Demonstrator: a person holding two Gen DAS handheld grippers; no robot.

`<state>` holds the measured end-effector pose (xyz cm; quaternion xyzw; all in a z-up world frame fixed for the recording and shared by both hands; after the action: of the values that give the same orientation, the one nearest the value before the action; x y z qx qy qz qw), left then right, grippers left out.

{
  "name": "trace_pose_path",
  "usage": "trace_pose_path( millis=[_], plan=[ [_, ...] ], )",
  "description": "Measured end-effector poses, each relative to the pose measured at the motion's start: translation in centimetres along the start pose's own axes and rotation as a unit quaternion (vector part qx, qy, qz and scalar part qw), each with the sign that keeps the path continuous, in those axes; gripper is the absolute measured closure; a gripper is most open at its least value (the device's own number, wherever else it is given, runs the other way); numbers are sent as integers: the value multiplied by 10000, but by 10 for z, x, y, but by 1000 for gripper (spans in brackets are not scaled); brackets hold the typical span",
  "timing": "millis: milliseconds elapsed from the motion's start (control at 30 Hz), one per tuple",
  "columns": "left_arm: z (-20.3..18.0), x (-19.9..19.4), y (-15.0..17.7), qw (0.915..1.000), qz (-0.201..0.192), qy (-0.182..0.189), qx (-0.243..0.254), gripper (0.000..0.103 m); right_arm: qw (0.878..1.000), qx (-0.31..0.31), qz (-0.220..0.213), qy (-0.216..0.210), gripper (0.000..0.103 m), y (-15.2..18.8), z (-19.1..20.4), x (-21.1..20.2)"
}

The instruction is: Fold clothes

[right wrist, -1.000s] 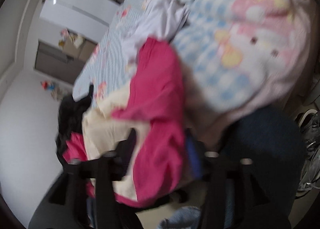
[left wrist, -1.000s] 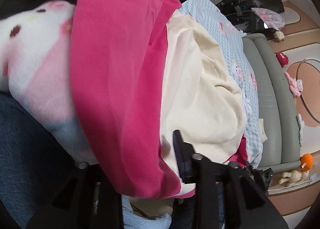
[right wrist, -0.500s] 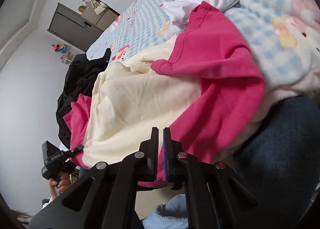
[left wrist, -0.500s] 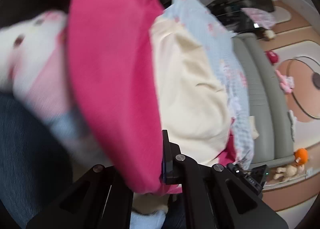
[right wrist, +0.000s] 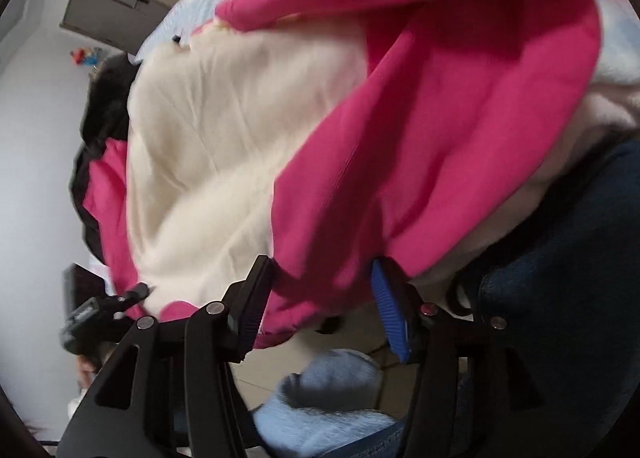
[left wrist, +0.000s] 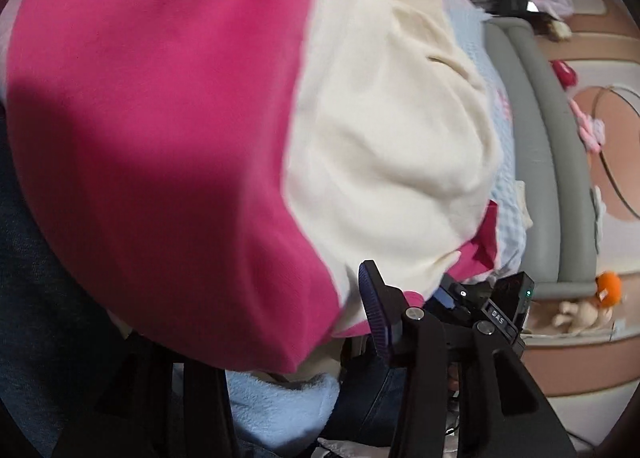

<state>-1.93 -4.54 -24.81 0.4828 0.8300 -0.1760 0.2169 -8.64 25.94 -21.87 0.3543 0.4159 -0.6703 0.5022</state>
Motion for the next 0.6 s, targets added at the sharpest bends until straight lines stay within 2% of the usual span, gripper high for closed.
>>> trace_pose_path(
  millis=[67,233,267,300,333,467,600],
  plan=[
    [-5,-9,-6,9996,-242,143,64,57,9999,111,-87,-57,50,-3,-3,-2],
    [-35,-32,-29,9939,-806,619,422,60,9992,66,-369,157,49,-15,-12,-18],
    [-42,-34,-34,9926,-885,680,482,60,9991,57,-398,117,48,-16,-11,-20],
    [-48,-33,-38,9917,-945,700,527,60,9993,31,-367,64,42,-17,-9,-18],
    [-49,-30,-41,9921,-946,628,538,60,9995,4,-330,9,37,-17,-8,-17],
    [-36,-17,-36,9960,-731,280,439,59,9997,-16,52,-244,37,-8,0,6],
    [-20,-9,-24,9978,-585,133,292,59,9991,73,-231,-348,37,-19,1,4]
  ],
)
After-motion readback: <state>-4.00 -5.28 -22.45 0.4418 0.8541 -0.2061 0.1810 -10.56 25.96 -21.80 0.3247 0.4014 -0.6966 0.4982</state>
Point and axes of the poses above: each gripper's, at about its wrist camera, not at the fingertips, and x roughly the way its jaws point, z to its left, y to its underside, the point moved 9 cm from there along x, roughly the way its jaws point, and after that the axes turned 11 degrees about y, right-handed, at the moved point
